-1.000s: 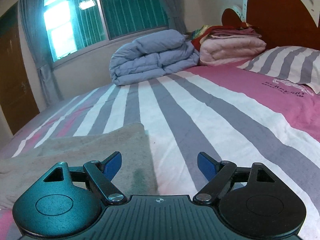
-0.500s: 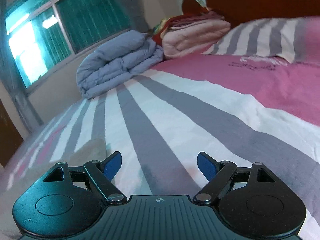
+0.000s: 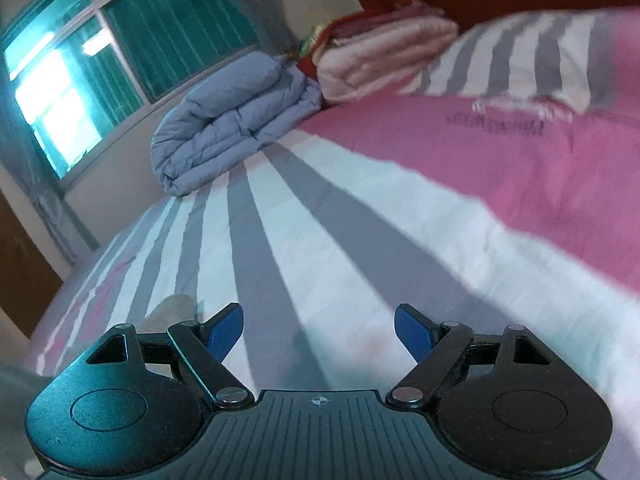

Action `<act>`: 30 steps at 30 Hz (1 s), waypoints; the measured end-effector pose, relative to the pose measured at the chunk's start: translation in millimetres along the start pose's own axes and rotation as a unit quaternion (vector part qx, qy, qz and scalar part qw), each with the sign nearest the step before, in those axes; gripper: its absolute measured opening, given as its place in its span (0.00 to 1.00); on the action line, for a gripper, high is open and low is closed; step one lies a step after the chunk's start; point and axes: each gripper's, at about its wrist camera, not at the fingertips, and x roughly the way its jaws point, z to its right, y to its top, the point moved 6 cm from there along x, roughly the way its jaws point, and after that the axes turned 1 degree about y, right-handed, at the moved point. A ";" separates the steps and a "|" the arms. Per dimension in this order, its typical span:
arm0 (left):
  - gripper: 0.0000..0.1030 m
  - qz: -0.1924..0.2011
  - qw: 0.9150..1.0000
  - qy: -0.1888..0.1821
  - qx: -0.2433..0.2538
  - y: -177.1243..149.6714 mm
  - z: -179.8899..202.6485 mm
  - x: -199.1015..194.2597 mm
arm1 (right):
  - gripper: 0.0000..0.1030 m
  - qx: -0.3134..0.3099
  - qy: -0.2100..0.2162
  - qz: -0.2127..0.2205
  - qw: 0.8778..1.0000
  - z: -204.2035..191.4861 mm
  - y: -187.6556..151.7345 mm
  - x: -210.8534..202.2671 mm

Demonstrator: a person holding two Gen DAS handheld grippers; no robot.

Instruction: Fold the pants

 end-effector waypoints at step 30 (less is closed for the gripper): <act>0.62 0.014 0.985 -0.100 0.139 -70.6 138.2 -20.1 | 0.80 -0.002 0.005 -0.006 1.000 67.4 17.9 -22.8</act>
